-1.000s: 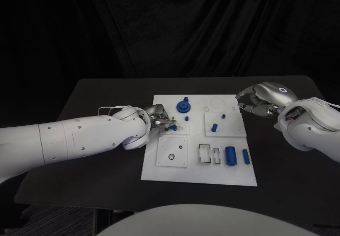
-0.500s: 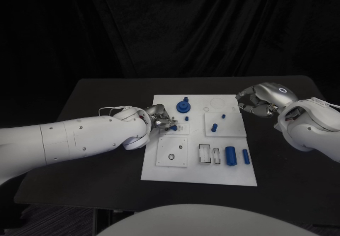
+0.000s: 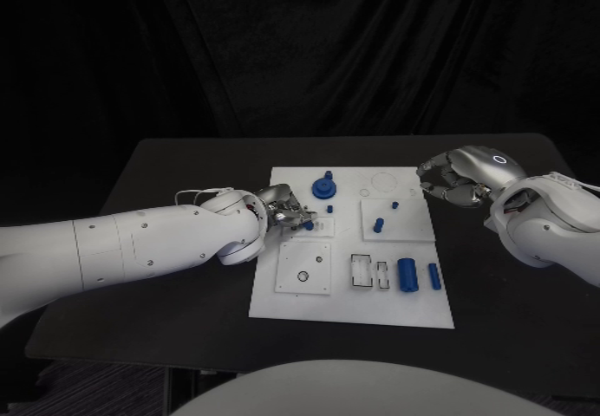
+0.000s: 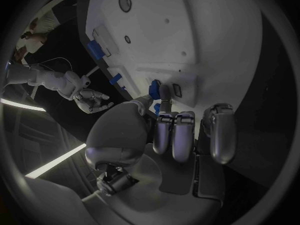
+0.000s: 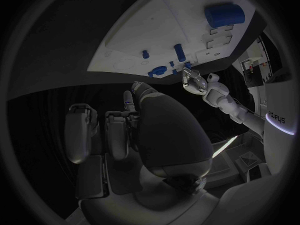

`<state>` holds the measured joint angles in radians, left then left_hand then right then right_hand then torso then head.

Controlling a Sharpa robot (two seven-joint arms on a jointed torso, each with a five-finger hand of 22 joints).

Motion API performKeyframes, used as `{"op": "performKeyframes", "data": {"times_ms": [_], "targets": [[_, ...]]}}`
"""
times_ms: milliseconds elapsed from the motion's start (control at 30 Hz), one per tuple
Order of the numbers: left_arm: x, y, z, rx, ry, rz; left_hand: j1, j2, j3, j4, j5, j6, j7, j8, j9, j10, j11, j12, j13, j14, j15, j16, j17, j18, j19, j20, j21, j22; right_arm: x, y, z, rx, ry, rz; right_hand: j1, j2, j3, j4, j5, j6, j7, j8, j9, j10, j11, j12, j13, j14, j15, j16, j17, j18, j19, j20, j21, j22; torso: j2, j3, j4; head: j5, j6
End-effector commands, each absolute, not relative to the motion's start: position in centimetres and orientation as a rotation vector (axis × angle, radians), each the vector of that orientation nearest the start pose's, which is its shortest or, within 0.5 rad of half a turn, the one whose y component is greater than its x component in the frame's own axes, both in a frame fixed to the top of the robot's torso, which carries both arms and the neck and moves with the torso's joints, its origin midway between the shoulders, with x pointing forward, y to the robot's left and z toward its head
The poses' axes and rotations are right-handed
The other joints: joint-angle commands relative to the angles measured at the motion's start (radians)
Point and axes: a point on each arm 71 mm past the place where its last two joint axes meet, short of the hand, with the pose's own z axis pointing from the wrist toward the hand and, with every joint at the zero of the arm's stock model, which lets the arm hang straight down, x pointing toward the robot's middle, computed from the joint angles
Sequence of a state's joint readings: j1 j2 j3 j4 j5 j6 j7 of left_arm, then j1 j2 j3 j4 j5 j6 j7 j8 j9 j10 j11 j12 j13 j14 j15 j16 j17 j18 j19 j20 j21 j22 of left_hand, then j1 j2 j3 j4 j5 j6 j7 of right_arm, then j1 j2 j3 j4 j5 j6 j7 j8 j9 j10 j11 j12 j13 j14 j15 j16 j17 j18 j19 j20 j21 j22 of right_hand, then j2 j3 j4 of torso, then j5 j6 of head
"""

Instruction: Assemble the parts on the task board

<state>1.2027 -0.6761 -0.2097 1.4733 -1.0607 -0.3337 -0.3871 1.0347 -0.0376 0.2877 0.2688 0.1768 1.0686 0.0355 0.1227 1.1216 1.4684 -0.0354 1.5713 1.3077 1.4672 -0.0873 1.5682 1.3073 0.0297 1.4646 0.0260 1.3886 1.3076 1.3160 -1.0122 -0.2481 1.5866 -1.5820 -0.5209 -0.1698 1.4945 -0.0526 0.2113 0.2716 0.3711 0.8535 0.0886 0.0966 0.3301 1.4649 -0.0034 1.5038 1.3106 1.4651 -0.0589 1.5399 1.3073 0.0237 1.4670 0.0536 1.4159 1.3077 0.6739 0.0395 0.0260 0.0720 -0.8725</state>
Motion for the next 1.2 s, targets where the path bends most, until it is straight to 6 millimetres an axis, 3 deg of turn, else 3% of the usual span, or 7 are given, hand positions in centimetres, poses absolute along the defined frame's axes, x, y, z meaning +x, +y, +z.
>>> {"op": "performKeyframes", "data": {"times_ms": [33, 200, 500, 700, 833, 967, 1200], "targets": [[46.59, 15.15, -26.34, -0.267, 2.052, -0.600, -0.021, -0.003, -0.032, 0.018, -0.011, 0.001, 0.009, -0.007, -0.008, 0.102, 0.008, -0.001, 0.263, 0.104, 0.010, 0.003, 0.263, 0.017, 0.010, 0.008, -0.005, 0.197, 46.28, -27.28, -18.55, -0.184, 1.529, 0.414, -0.003, -0.004, 0.007, -0.001, 0.007, 0.002, 0.001, -0.005, -0.001, 0.036, -0.002, -0.003, 0.195, 0.095, -0.006, -0.005, 0.237, 0.015, 0.023, -0.007, -0.002, 0.211, 0.000, 0.0002, 0.0006, 0.000, 0.000], [46.57, 15.21, -26.44, -0.268, 2.059, -0.593, -0.068, 0.009, -0.104, 0.021, -0.038, 0.004, 0.010, -0.018, -0.019, 0.102, 0.010, -0.001, 0.263, 0.104, 0.011, 0.003, 0.263, 0.017, 0.012, 0.010, -0.005, 0.199, 46.28, -27.28, -18.58, -0.184, 1.530, 0.414, -0.004, -0.006, 0.008, 0.000, 0.008, 0.003, 0.001, -0.006, -0.002, 0.037, -0.002, -0.002, 0.196, 0.095, -0.006, -0.005, 0.237, 0.015, 0.023, -0.007, -0.002, 0.211, 0.000, 0.0000, 0.0008, 0.000, 0.000], [46.58, 15.38, -26.60, -0.273, 2.068, -0.579, -0.067, 0.012, -0.106, 0.020, -0.037, 0.005, 0.010, -0.018, -0.019, 0.102, 0.010, -0.001, 0.263, 0.104, 0.011, 0.003, 0.263, 0.017, 0.011, 0.010, -0.005, 0.199, 46.26, -27.29, -18.66, -0.184, 1.533, 0.413, -0.004, -0.006, 0.008, 0.000, 0.008, 0.003, 0.001, -0.006, -0.002, 0.037, -0.002, -0.002, 0.196, 0.095, -0.006, -0.005, 0.237, 0.015, 0.023, -0.007, -0.002, 0.211, -0.001, -0.0002, 0.0003, 0.002, 0.000], [46.61, 15.38, -26.53, -0.275, 2.052, -0.592, -0.087, 0.033, -0.136, 0.023, -0.042, 0.016, 0.008, -0.015, -0.019, 0.102, 0.008, -0.001, 0.263, 0.104, 0.011, 0.003, 0.263, 0.016, 0.014, 0.010, -0.002, 0.202, 46.25, -27.29, -18.67, -0.184, 1.533, 0.413, -0.004, -0.006, 0.008, 0.000, 0.008, 0.003, 0.001, -0.006, -0.002, 0.037, -0.002, -0.002, 0.196, 0.095, -0.006, -0.005, 0.237, 0.015, 0.023, -0.007, -0.002, 0.211, 0.000, -0.0002, 0.0007, 0.003, 0.000], [46.63, 15.29, -26.37, -0.274, 2.026, -0.615, -0.096, 0.054, -0.171, 0.022, -0.040, 0.028, 0.001, 0.013, 0.022, 0.102, 0.002, -0.001, 0.263, 0.104, 0.006, 0.003, 0.263, 0.015, 0.018, 0.006, 0.002, 0.204, 46.24, -27.28, -18.67, -0.184, 1.533, 0.414, -0.005, -0.006, 0.008, 0.000, 0.008, 0.004, 0.001, -0.005, -0.002, 0.038, -0.002, -0.002, 0.196, 0.095, -0.006, -0.005, 0.237, 0.015, 0.023, -0.007, -0.002, 0.211, -0.001, 0.0000, 0.0011, 0.004, 0.000], [46.64, 15.18, -26.17, -0.274, 1.999, -0.637, -0.080, 0.076, -0.210, 0.021, -0.030, 0.027, -0.010, 0.066, 0.105, 0.102, -0.006, -0.001, 0.263, 0.104, -0.001, 0.003, 0.263, 0.015, 0.019, 0.000, 0.002, 0.204, 46.23, -27.30, -18.68, -0.184, 1.533, 0.414, -0.005, -0.006, 0.008, 0.000, 0.008, 0.004, 0.001, -0.005, -0.002, 0.038, -0.002, -0.002, 0.196, 0.095, -0.006, -0.005, 0.237, 0.015, 0.023, -0.007, -0.002, 0.211, 0.000, 0.0002, 0.0004, 0.006, 0.000], [46.68, 15.05, -26.07, -0.273, 1.982, -0.651, -0.059, 0.083, -0.225, 0.019, -0.020, 0.020, -0.014, 0.087, 0.142, 0.102, -0.009, -0.001, 0.263, 0.104, -0.004, 0.003, 0.263, 0.014, 0.020, -0.003, 0.003, 0.205, 46.21, -27.28, -18.68, -0.184, 1.534, 0.414, -0.005, -0.006, 0.009, 0.000, 0.008, 0.005, 0.001, -0.005, -0.002, 0.037, -0.002, -0.002, 0.195, 0.095, -0.006, -0.005, 0.237, 0.016, 0.023, -0.007, -0.003, 0.211, 0.002, 0.0000, -0.0001, 0.007, 0.000]]}}
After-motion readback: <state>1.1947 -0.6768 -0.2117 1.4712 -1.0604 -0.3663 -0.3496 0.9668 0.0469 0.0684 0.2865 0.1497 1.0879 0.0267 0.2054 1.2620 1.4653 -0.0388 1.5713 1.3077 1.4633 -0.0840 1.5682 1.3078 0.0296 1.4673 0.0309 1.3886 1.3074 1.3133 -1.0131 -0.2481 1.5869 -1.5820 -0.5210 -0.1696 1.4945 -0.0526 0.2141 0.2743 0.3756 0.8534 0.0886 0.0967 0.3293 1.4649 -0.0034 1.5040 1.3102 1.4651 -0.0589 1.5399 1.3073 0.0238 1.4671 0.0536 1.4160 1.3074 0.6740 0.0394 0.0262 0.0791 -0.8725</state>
